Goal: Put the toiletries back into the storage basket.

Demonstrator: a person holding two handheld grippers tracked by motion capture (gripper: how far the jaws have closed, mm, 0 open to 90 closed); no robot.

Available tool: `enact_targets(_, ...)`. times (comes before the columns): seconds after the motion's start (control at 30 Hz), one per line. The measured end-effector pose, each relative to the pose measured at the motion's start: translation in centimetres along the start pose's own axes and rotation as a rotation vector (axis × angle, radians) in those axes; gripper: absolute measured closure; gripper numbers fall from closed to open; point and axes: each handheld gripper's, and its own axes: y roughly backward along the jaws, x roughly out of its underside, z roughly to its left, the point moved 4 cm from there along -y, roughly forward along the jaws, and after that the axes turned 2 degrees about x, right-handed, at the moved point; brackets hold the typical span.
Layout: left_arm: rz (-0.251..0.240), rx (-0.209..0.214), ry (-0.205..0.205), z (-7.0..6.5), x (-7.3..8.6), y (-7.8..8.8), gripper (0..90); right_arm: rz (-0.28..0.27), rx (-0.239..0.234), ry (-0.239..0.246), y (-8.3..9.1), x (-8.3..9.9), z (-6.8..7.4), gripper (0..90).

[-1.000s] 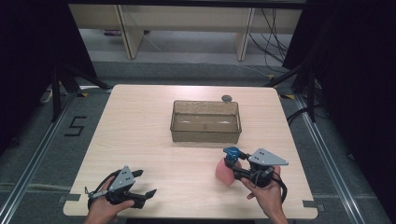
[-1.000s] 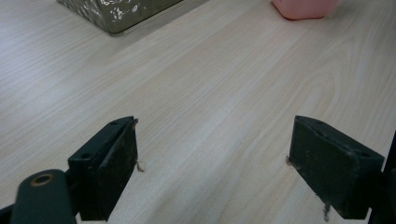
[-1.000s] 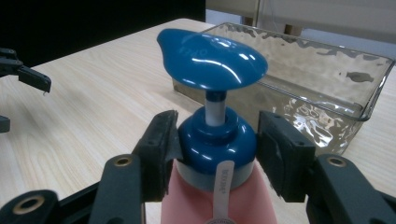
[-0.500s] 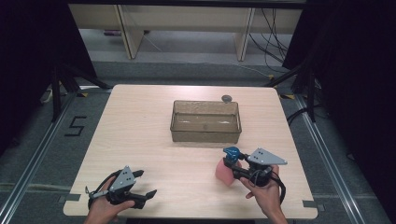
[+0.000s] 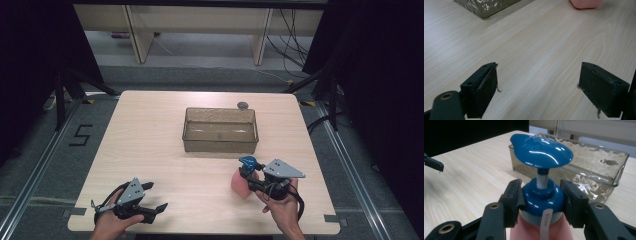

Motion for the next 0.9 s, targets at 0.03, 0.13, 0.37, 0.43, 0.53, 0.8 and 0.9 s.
enact_targets(0.03,-0.001,-0.001,0.000,0.0,0.0,0.0,15.1,-0.006,-0.003,0.013,0.0,-0.1,0.0,53.4)
enact_targets(0.13,0.004,-0.005,0.004,0.0,0.1,0.0,15.1,-0.017,0.007,0.016,0.3,-0.7,-0.2,53.5)
enact_targets(0.37,-0.003,-0.007,0.005,0.2,0.0,0.0,15.1,-0.033,0.004,-0.013,0.2,-1.8,-0.4,53.5)
enact_targets(0.43,-0.002,-0.007,0.004,0.2,0.0,0.0,15.1,-0.046,0.004,0.001,0.1,-2.3,-0.9,53.5)
enact_targets(0.53,-0.005,-0.008,0.006,0.2,0.0,0.1,15.1,-0.053,0.017,0.017,0.1,-2.7,-1.1,53.5)
enact_targets(0.8,-0.003,-0.013,0.012,0.2,0.0,0.1,15.1,-0.065,0.003,0.007,0.1,-3.9,-1.4,53.5)
enact_targets(0.9,-0.010,-0.009,0.011,0.2,0.1,0.1,15.1,-0.063,0.019,0.010,0.2,-4.3,-1.5,53.6)
